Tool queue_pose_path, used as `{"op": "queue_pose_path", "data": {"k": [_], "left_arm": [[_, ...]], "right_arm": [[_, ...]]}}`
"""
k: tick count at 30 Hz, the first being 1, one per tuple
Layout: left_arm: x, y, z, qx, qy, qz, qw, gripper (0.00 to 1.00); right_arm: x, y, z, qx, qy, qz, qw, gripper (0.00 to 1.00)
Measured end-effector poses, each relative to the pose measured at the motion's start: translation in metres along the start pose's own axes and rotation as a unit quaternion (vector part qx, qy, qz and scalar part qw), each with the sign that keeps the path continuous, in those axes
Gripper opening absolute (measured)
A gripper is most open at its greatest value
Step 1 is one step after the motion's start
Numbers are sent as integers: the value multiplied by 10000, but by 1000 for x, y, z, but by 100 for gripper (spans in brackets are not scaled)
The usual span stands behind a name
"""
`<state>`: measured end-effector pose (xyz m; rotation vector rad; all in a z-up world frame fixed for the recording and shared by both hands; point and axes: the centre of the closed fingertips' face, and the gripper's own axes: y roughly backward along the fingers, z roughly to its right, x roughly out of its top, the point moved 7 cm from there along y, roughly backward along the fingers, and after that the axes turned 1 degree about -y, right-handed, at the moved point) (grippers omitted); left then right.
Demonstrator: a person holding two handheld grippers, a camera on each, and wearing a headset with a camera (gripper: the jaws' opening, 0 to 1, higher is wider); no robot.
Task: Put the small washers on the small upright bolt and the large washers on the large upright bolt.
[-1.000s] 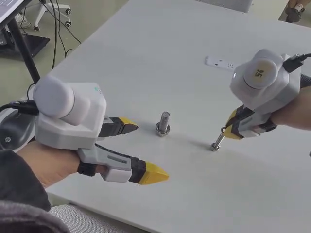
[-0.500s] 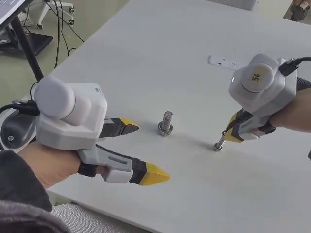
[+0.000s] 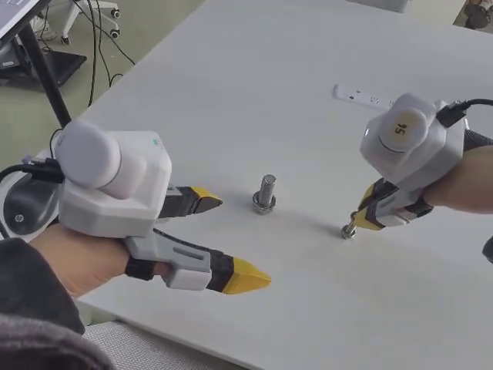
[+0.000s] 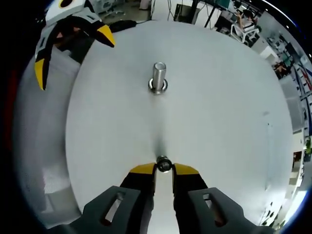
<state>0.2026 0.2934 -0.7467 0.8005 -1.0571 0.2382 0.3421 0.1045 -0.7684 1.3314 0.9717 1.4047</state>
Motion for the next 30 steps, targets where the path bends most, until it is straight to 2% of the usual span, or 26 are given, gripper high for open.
{"op": "queue_pose_path", "data": {"k": [11,22,30], "left_arm": [[-1,-1,-1,24,25,-24,10000,79],[-2,0,-1,42,27,-35,10000,79],[-2,0,-1,29,22,-42,10000,79]], "right_arm": [[-4,-15,-2,155,-86,-44,9998,14],[-5,-25,-2,203,-114,-78,9997,14],[-4,-24,-3,196,-145,-46,9997,14]]}}
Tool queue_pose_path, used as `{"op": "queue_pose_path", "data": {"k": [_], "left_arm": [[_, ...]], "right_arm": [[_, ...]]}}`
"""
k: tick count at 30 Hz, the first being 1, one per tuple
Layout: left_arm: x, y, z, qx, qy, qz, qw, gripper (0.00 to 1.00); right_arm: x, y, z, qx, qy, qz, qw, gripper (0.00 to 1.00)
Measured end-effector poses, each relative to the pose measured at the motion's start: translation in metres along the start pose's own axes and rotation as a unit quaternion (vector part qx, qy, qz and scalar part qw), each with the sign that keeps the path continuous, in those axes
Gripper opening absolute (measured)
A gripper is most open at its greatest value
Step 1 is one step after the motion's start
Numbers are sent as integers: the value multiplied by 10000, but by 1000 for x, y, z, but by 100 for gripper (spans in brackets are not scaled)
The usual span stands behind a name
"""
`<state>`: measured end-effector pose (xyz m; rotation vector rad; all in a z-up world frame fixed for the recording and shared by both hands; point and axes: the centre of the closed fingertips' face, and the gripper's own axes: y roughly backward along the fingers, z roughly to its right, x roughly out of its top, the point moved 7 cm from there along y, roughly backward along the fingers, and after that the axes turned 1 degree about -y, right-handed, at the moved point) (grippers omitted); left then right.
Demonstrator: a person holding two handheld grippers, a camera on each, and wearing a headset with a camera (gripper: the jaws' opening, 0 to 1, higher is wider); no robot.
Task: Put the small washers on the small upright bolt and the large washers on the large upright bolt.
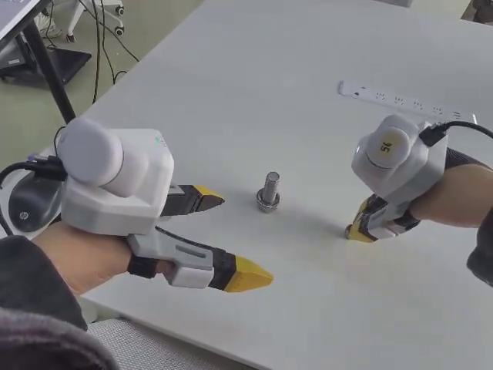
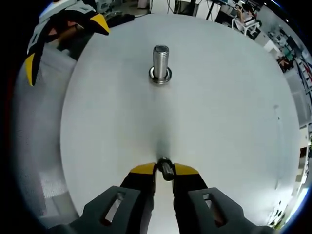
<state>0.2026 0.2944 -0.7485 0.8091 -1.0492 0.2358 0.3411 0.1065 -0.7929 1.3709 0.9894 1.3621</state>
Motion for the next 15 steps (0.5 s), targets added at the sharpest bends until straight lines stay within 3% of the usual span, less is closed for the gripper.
{"op": "queue_pose_path", "data": {"k": [15], "left_arm": [[1,-1,1,-27,-19,-18,10000,79]], "right_arm": [[-2,8,-4,-90,-154,231,9996,20]]}}
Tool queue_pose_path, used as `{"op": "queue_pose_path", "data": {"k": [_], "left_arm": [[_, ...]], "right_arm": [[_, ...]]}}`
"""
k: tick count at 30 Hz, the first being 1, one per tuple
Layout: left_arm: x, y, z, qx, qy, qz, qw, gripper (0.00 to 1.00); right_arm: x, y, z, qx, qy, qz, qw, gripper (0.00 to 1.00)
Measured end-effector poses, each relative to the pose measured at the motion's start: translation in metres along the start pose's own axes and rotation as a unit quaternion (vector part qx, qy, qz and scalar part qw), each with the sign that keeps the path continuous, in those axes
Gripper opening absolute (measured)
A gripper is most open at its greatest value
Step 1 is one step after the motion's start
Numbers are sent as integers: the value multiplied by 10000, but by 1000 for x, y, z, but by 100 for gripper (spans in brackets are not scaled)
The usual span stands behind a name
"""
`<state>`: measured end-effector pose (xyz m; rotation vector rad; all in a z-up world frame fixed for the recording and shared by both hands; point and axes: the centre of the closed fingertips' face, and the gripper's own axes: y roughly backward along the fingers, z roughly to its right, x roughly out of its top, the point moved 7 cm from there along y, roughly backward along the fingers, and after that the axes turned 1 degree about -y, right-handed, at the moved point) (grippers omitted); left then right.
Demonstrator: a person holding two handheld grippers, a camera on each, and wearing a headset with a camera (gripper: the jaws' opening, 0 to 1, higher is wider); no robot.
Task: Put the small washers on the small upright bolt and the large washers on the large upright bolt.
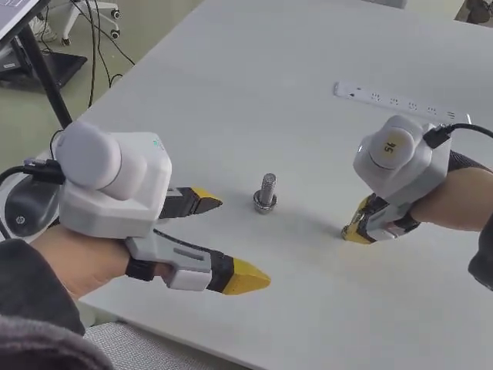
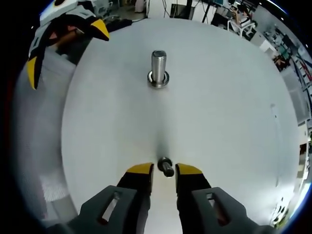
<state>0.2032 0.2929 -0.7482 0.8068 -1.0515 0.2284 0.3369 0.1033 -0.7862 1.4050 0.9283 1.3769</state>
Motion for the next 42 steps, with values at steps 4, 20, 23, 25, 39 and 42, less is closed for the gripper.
{"op": "queue_pose_path", "data": {"k": [4,20,23,25,39,42], "left_arm": [[1,-1,1,-20,-19,-4,10000,79],[4,-2,2,-80,-92,10,9999,79],[4,-2,2,-86,-99,18,9999,79],[4,-3,1,-88,-106,18,9999,79],[6,-4,1,-110,-147,37,9998,80],[7,-4,1,-106,-161,56,9998,80]], "right_arm": [[0,3,2,-66,-78,137,9999,27],[-6,15,-7,-280,-283,477,9981,42],[-7,18,-8,-349,-329,557,9973,48],[-9,19,-9,-376,-396,621,9966,51],[-17,27,-19,-563,-807,1119,9888,63],[-17,31,-22,-645,-887,1276,9857,64]]}}
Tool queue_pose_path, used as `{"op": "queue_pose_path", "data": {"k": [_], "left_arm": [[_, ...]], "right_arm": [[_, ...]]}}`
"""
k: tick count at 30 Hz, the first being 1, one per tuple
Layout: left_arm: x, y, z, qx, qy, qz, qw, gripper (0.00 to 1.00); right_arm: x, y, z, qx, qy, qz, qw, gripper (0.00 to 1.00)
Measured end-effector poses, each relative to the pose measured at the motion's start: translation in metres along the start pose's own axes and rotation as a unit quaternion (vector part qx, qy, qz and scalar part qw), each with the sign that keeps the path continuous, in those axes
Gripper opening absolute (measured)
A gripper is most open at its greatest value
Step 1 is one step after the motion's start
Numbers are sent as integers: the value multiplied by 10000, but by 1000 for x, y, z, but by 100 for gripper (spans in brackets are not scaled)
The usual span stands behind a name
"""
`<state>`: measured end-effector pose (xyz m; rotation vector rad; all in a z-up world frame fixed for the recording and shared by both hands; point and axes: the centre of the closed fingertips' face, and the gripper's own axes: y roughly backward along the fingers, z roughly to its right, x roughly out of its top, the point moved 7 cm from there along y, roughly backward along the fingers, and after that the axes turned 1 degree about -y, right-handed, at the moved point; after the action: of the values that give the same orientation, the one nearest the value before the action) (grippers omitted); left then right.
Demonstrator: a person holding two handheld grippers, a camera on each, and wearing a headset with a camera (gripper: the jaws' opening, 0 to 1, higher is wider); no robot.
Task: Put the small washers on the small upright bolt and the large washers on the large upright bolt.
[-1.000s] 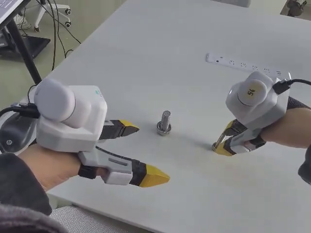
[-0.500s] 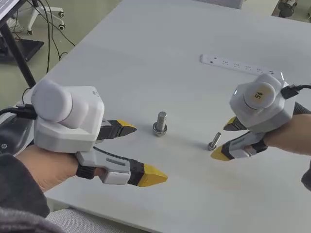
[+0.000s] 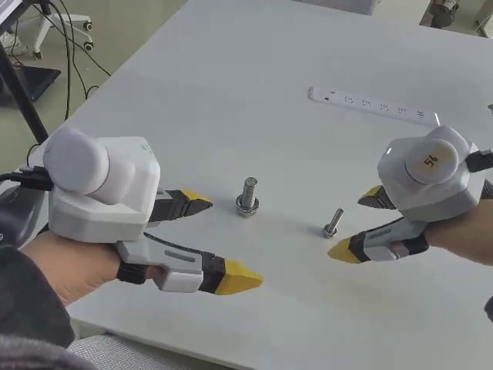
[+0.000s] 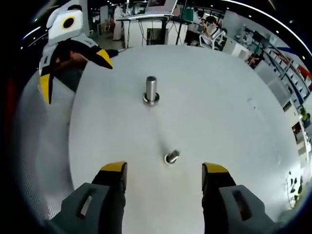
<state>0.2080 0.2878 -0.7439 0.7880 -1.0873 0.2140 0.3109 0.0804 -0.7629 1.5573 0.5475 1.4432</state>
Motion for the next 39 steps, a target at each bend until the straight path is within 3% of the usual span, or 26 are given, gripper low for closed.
{"op": "queue_pose_path", "data": {"k": [13,23,29,39], "left_arm": [[-1,4,0,36,-10,25,10000,80],[0,10,-1,89,-25,58,9999,80],[-2,12,-2,111,-19,54,9999,80],[-3,18,-3,151,-4,60,9999,80]], "right_arm": [[-3,26,-15,-205,-430,640,9968,67],[-11,43,-30,-364,-669,940,9927,68],[-17,52,-33,-499,-905,1185,9876,68],[-16,66,-59,-624,-1033,1516,9810,72]]}}
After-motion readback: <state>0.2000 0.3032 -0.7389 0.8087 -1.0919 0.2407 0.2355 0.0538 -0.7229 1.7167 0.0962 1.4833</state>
